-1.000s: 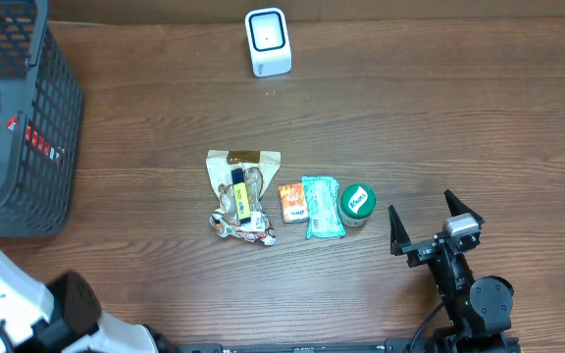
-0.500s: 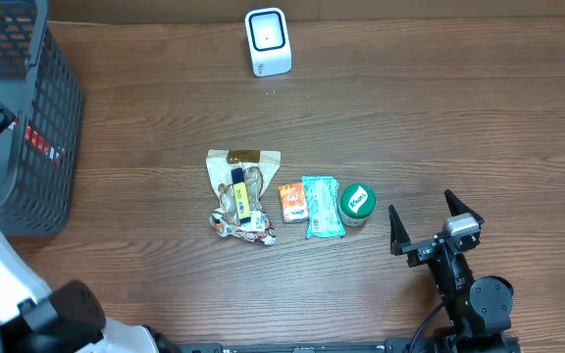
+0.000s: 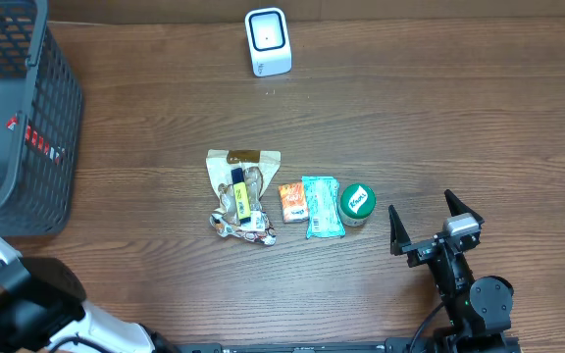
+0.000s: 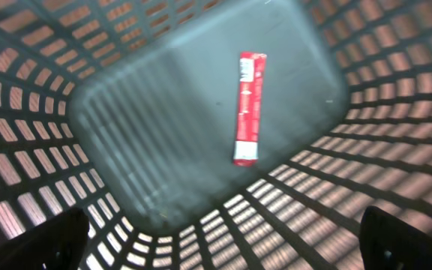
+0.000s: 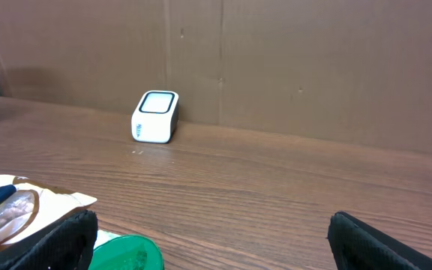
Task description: Scan the item barcode
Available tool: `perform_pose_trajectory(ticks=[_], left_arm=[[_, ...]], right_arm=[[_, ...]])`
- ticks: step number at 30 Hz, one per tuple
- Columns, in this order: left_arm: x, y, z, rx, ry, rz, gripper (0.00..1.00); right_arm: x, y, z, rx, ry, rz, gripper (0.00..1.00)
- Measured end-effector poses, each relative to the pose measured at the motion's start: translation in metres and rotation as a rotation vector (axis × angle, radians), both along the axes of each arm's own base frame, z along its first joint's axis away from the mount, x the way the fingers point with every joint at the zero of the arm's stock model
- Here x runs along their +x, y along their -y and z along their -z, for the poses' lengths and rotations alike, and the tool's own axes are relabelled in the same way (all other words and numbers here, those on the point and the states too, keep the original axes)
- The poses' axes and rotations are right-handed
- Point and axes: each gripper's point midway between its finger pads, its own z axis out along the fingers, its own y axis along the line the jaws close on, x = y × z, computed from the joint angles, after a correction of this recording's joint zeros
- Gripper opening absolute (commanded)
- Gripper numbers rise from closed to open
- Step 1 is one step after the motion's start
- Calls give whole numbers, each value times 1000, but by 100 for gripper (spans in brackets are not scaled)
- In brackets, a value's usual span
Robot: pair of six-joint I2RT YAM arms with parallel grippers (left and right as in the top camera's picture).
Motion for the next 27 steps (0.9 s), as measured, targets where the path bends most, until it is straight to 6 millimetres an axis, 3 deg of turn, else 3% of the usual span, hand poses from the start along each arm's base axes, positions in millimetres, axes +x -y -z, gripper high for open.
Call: perform_pose_trajectory(ticks=[6,12,22,27], left_arm=[[11,-20,66,-88,-111,-20,100],[20,-30,106,-130,-164,-25,100],[49,-26,141,-104,-199,17,100],[63,-23,165,-110,-212,33,90]], right_arm=[[0,0,0,0,0,0,100],[0,0,0,0,0,0,100],[0,0,0,0,0,0,100],[0,0,0,0,0,0,100]])
